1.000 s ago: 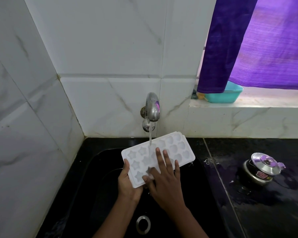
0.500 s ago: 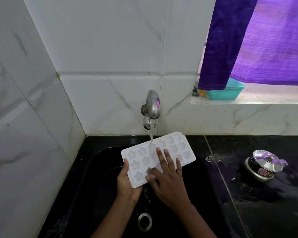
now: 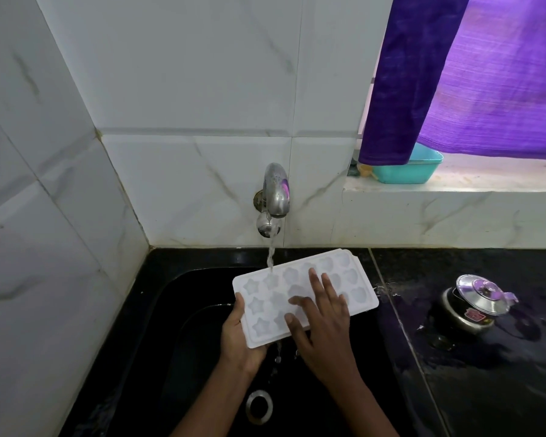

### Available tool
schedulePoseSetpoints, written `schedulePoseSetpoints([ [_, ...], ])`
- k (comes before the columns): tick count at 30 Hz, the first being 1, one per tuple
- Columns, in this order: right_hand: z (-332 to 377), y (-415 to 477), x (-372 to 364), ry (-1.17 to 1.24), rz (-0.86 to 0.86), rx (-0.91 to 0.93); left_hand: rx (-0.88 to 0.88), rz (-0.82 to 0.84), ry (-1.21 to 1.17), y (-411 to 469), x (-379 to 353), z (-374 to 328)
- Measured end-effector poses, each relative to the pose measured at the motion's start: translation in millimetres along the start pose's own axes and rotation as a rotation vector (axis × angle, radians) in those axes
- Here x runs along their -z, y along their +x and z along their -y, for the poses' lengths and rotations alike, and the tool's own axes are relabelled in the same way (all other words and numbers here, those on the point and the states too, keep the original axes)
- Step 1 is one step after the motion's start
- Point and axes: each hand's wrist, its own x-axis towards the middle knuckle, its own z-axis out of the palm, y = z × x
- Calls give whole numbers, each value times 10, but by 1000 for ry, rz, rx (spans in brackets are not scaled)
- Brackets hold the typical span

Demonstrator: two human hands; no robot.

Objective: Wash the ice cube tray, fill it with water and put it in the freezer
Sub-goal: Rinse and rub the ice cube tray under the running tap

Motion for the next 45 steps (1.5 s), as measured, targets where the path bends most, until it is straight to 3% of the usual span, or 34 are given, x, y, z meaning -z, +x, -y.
schedulePoseSetpoints([
  [6,159,218,-32,-248,159,92,50,1,13,-45,-120,151],
  [9,331,296,-61,-339,136,95,15,-9,71,-65,-153,189],
  [13,328,320,-130,-320,240,120,-8,-5,87,-97,-114,145],
  [19,402,315,-80,-426,63,162,-38,-38,140,-101,-90,165],
  [22,287,339,-85,-362,126,178,-56,-9,109,-116,-92,130],
  [45,394,272,-188,-434,-56,211,-75,-64,127,-131,-93,92],
])
